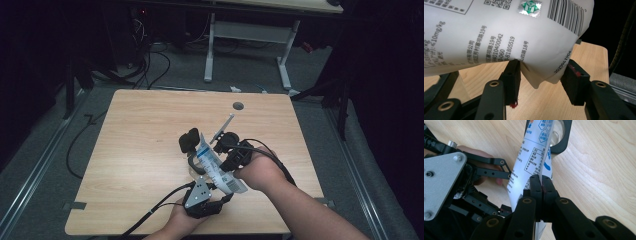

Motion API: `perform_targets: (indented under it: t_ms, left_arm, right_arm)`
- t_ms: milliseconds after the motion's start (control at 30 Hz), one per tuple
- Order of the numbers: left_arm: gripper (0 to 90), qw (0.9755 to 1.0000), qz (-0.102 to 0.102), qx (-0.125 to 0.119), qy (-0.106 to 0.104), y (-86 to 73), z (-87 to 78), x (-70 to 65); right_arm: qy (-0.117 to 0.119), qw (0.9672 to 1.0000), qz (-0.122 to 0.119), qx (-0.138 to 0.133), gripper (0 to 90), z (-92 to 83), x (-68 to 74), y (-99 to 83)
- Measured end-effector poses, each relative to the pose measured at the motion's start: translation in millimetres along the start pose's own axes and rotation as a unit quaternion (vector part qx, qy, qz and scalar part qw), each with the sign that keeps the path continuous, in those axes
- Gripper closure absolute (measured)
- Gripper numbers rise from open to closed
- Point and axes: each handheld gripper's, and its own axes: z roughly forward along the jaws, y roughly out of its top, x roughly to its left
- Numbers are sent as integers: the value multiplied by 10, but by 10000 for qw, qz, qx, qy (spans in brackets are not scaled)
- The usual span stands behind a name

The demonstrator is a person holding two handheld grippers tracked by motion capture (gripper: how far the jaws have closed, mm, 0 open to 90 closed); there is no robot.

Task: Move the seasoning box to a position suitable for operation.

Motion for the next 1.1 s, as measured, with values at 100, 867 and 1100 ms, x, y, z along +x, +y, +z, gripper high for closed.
perform_targets:
  t_ms: [100, 867, 1100]
  left_arm:
    - [523, 10000, 5, -45, 43, 0, 1, 5]
    - [570, 9990, 305, 95, 298, -109, 182, 29]
    - [673, 9991, 331, 86, 262, -110, 174, 12]
  right_arm:
    - [-23, 10000, -22, 4, 900, -14, 12, 28]
    - [30, 9999, 80, -113, 900, -11, -4, 48]
    - [-22, 9999, 97, -140, 900, -5, -14, 52]
